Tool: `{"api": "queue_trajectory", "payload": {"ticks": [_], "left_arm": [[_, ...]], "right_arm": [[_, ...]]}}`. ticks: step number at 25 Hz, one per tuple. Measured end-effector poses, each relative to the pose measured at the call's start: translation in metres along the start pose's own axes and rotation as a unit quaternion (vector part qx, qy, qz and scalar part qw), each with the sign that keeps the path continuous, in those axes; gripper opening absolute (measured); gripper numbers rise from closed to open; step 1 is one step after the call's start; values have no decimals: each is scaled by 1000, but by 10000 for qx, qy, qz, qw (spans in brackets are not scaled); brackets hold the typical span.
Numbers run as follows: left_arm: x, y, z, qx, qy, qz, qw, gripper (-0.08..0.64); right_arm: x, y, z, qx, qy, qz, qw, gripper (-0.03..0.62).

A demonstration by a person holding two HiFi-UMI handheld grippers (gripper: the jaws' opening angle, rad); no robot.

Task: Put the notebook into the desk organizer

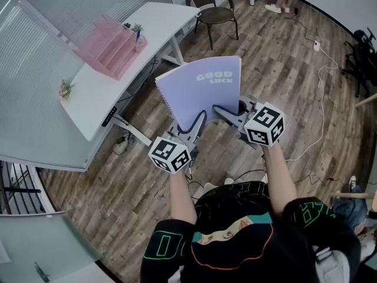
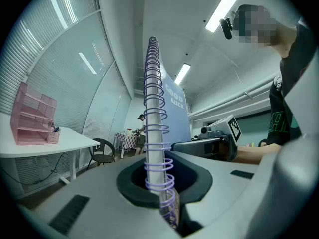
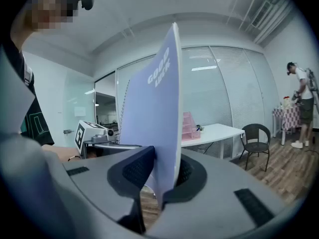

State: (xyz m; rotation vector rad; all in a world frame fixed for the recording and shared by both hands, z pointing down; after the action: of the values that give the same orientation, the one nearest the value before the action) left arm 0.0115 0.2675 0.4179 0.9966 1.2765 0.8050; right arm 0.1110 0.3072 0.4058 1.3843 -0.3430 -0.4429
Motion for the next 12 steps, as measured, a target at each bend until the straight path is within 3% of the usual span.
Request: {"api": "queue_trajectory", "payload": {"ticks": [12], "left_arm": [[-4,-1,8,52,47,-77,9999,31]], "right_arm": [[8,-1,1,27,74,-152,9999,64]]}}
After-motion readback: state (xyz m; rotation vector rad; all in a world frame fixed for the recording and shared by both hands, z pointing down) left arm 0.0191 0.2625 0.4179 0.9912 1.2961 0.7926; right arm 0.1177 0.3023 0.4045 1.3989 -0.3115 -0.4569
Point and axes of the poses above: the fingertips, and each gripper's own axes: z forward along the fingers, x to its right, y out of its underside, the point moved 4 cm from there along -z, backward along the fingers, and after that the axes turned 10 degrees about -z, right-handed, at the moved point
